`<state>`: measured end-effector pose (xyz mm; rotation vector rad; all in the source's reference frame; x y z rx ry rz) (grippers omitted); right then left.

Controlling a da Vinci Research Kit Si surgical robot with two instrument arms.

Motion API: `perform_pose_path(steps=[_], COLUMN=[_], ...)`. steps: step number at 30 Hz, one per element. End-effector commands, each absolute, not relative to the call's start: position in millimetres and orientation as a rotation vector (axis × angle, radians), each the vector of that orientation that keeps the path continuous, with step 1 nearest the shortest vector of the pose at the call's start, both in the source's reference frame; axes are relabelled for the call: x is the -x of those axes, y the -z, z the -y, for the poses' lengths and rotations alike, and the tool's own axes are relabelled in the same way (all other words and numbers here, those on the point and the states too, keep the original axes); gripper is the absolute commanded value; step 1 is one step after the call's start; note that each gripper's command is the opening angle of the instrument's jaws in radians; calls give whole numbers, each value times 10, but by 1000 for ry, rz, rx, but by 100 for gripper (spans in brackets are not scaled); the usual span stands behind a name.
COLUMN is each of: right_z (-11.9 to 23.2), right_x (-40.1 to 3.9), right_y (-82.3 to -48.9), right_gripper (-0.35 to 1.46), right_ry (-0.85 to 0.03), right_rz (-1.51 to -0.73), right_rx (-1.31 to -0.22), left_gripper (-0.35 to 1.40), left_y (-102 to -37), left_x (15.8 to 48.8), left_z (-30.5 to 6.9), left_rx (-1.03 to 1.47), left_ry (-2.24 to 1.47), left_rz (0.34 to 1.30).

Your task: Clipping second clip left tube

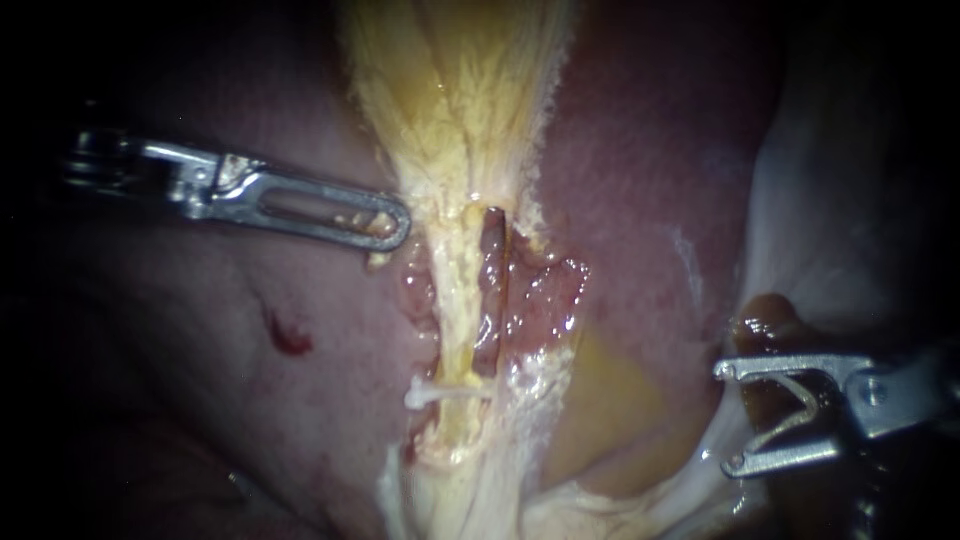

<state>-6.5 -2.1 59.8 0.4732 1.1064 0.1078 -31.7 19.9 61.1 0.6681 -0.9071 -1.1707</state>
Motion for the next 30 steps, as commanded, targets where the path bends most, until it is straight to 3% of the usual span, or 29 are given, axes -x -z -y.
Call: perform_pose_path(steps=[1,12,30], right_z=[21,21,19], right_x=[65,65,44], right_y=[-598,-598,-600], right_gripper=[50,50,50], right_ry=[-107,-107,-135], right_rz=[-1107,-1107,-1115], right_rx=[-473,-473,-480], left_gripper=[-35,-35,-35], left_y=[-605,-580,-581], left_x=[313,276,279], left_z=[-201,-213,-207], left_rx=[-669,-650,-643], left_ry=[1174,1203,1207], left_rz=[909,929,932])
